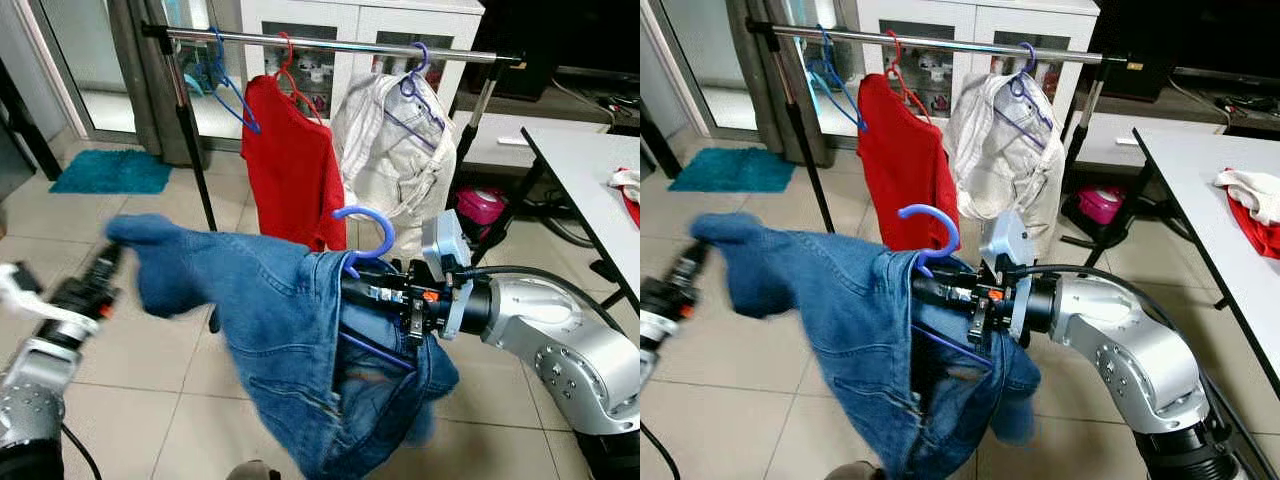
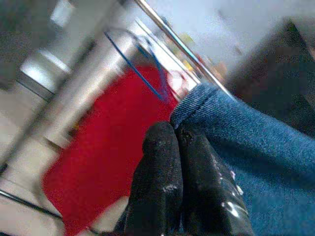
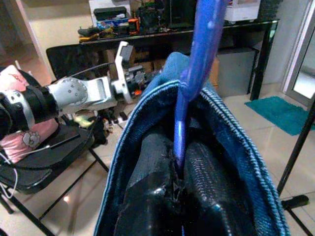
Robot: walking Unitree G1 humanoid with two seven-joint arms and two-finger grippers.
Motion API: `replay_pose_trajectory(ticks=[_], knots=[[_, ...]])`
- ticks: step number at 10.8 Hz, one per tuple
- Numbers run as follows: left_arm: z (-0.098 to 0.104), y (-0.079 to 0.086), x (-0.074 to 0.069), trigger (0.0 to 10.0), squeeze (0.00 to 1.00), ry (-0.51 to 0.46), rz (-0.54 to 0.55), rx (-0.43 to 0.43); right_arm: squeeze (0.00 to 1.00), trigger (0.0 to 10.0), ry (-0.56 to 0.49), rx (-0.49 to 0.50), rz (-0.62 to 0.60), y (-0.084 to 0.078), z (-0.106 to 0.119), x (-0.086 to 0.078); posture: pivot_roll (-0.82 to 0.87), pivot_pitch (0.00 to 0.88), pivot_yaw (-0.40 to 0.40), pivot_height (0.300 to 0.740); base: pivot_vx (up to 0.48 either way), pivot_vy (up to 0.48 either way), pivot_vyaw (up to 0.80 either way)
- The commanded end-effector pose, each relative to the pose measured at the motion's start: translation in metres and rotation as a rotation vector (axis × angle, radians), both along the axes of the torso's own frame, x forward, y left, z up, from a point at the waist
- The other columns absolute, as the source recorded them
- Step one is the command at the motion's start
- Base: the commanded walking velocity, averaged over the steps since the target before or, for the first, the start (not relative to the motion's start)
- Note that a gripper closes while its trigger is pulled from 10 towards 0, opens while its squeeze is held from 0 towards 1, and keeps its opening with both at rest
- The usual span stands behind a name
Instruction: Hang hanger
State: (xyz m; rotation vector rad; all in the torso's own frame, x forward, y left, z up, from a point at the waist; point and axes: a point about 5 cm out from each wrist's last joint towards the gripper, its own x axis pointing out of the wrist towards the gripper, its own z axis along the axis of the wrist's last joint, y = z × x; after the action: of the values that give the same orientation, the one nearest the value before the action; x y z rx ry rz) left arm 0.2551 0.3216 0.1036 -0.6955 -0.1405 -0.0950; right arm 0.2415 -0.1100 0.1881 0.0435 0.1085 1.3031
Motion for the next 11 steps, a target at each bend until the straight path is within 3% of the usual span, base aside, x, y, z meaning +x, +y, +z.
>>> replay_pose_trajectory(ticks=[1,3,6,9,10,11], knots=[[0.001,0.020,-0.004,0.0,0.00,0.000,0.186,-0.010,0.00,10.0,-0.035,0.015,-0.003,-0.002,0.006,0.002,-0.02,0.000,0.004,0.740,0.000,0.000,0.00],[-0.003,0.053,-0.014,0.0,0.00,0.057,0.462,-0.047,0.00,10.0,-0.033,0.018,-0.010,-0.003,0.007,0.003,-0.02,0.000,0.004,0.740,0.000,0.000,0.00],[-0.034,0.076,-0.035,0.0,0.00,0.338,0.726,-0.048,0.00,10.0,-0.029,0.018,-0.014,-0.003,0.007,0.004,-0.02,0.000,0.003,0.740,0.000,0.000,0.00],[-0.050,0.080,-0.047,0.0,0.00,0.484,0.862,-0.061,0.00,10.0,-0.028,0.020,-0.023,-0.005,0.007,0.005,-0.02,0.000,0.004,0.740,0.000,0.000,0.00],[-0.051,0.078,-0.045,0.0,0.00,0.478,0.839,-0.056,0.00,10.0,-0.028,0.020,-0.024,-0.005,0.007,0.005,-0.03,0.000,0.003,0.740,0.000,0.000,0.00],[-0.038,0.062,-0.024,10.0,0.00,0.330,0.678,-0.048,0.00,10.0,-0.026,0.021,-0.023,-0.005,0.007,0.005,-0.02,0.000,-0.002,0.740,0.000,0.000,0.00]])
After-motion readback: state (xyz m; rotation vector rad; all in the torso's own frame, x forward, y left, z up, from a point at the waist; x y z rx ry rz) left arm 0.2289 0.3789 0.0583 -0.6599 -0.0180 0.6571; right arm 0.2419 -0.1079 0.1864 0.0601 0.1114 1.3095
